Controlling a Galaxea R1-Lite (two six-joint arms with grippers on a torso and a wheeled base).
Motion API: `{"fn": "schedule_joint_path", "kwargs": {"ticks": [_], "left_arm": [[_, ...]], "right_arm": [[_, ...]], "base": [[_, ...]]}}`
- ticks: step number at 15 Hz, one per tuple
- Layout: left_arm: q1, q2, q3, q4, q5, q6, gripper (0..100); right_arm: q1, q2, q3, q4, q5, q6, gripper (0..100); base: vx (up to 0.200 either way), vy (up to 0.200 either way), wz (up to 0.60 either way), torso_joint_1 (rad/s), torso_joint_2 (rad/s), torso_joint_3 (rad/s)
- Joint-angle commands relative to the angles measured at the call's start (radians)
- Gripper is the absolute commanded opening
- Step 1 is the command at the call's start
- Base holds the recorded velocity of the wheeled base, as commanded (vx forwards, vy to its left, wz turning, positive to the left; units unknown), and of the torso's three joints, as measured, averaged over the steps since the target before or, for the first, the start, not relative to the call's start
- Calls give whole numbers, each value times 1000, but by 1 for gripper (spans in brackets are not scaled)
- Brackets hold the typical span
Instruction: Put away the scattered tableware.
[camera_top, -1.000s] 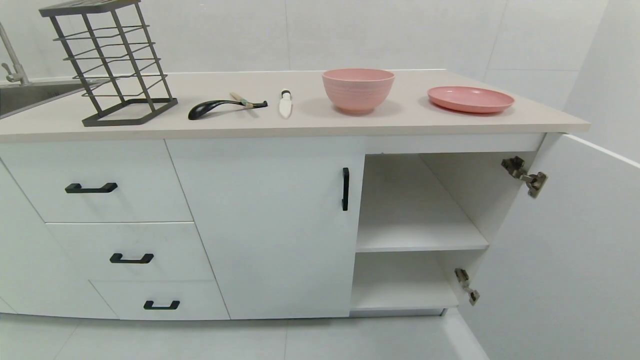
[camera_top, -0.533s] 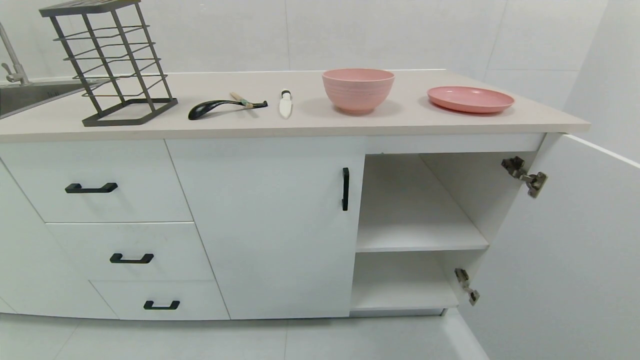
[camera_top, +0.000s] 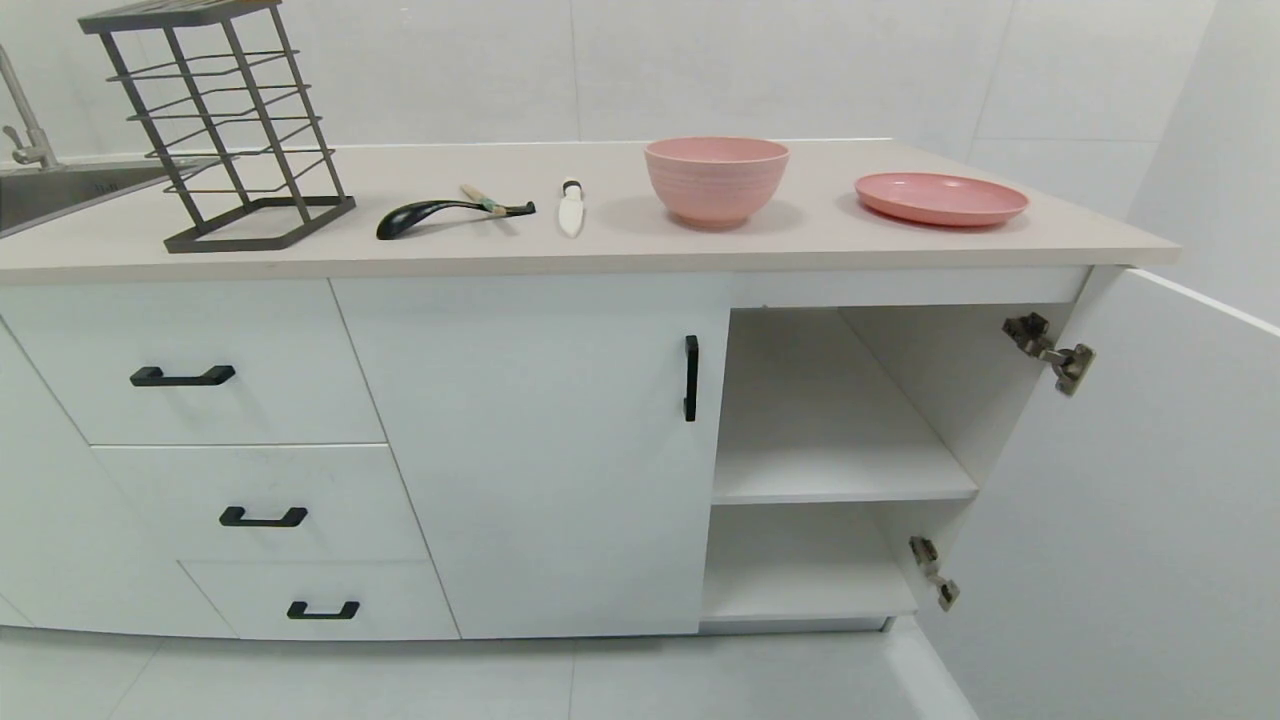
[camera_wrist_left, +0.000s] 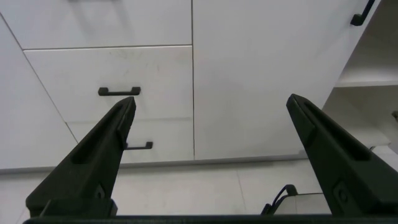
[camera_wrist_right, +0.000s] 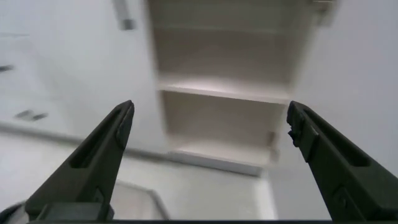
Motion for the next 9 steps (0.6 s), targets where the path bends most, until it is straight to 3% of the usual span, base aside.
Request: {"fn": "schedule_joint_path", "kwargs": {"ticks": [1,2,3,7,9], "left_arm": [[0,3,0,0,1,0,100],[0,3,0,0,1,0,100],[0,3,0,0,3,0,100],[0,3,0,0,4,1,100],[0,3,0,0,4,1,100]], "right_arm": [[-6,-7,1,2,-80,-13,100],[-6,-7,0,56,-217,-28,100],[-6,-7,-2,62,-246,-1,100],[38,-75,0,61,-198,7,100],[40,-90,0,61,-198,8,100]], "base": [[0,0,0,0,0,0],[0,0,0,0,0,0],[0,0,0,0,0,0],[0,0,0,0,0,0],[0,-200,0,7,2,2]]}}
